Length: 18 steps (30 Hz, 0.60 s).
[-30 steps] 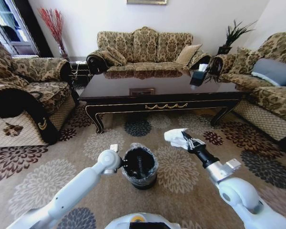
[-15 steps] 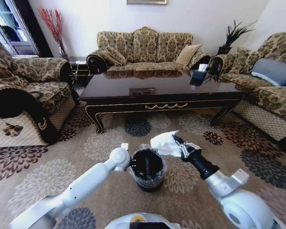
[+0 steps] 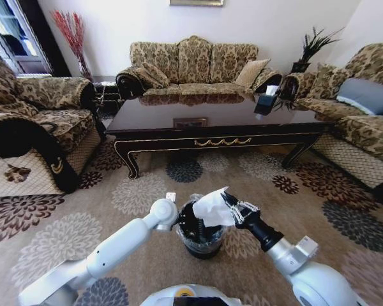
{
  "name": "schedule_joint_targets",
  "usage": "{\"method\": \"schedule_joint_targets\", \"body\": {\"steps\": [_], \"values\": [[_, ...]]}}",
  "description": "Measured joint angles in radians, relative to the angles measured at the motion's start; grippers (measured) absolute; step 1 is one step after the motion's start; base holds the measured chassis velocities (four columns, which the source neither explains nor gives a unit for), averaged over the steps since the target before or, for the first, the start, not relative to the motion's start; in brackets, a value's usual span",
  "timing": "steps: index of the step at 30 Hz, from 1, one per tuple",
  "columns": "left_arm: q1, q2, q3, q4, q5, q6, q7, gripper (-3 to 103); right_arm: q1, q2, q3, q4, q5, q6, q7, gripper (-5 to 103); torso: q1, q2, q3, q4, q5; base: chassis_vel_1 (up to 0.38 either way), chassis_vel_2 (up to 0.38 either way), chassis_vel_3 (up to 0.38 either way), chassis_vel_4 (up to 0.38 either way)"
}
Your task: Move to the front of the table and pick up the trash from the floor, then place it into the trash bin.
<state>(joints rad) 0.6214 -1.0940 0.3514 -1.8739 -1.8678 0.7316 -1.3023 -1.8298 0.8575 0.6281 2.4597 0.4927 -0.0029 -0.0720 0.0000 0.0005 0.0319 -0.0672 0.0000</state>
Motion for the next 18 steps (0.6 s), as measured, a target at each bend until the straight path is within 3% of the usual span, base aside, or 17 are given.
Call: {"method": "schedule_joint_targets", "body": {"steps": [3, 4, 6, 8, 9, 12, 14, 18], "values": [[0.006, 0.000, -0.004, -0.001, 0.005, 0.000, 0.000, 0, -0.005, 0.007, -0.013, 0.003, -0.011, -0.001, -0.008, 42, 0.000, 0.000, 0.000, 0.0000, 0.0000, 0.000, 0.000, 0.000, 0.000], [0.006, 0.000, -0.004, -0.001, 0.005, 0.000, 0.000, 0, -0.005, 0.007, -0.013, 0.003, -0.011, -0.001, -0.008, 42, 0.000, 0.000, 0.000, 0.0000, 0.0000, 0.000, 0.000, 0.000, 0.000], [0.007, 0.001, -0.007, -0.002, 0.005, 0.000, 0.000, 0, -0.004, 0.008, -0.013, 0.005, -0.011, -0.003, -0.009, 53, 0.000, 0.000, 0.000, 0.0000, 0.0000, 0.000, 0.000, 0.000, 0.000], [0.007, 0.002, -0.008, -0.002, 0.005, 0.000, 0.000, 0, -0.004, 0.009, -0.012, 0.005, -0.011, -0.003, -0.009, 53, 0.000, 0.000, 0.000, 0.0000, 0.0000, 0.000, 0.000, 0.000, 0.000], [0.008, 0.004, -0.011, -0.002, 0.005, 0.000, 0.000, 0, -0.003, 0.010, -0.011, 0.005, -0.010, -0.003, -0.009, 63, 0.000, 0.000, 0.000, 0.0000, 0.0000, 0.000, 0.000, 0.000, 0.000], [0.010, 0.009, -0.014, -0.004, 0.007, 0.000, 0.000, 0, -0.004, 0.013, -0.010, 0.005, -0.010, -0.003, -0.009, 69, 0.000, 0.000, 0.000, 0.0000, 0.0000, 0.000, 0.000, 0.000, 0.000], [0.014, 0.018, -0.018, -0.013, 0.019, -0.002, 0.000, 0, -0.006, 0.019, -0.010, 0.003, -0.010, -0.003, -0.009, 80, 0.000, 0.000, 0.000, -0.0001, -0.0002, 0.000, 0.000, 0.000, 0.000], [0.034, 0.043, -0.046, -0.031, 0.027, -0.006, 0.000, 0, -0.010, 0.024, -0.009, -0.003, -0.012, -0.002, -0.010, 86, 0.000, 0.000, 0.000, -0.0001, -0.0001, 0.000, 0.000, 0.000, 0.000]]}}
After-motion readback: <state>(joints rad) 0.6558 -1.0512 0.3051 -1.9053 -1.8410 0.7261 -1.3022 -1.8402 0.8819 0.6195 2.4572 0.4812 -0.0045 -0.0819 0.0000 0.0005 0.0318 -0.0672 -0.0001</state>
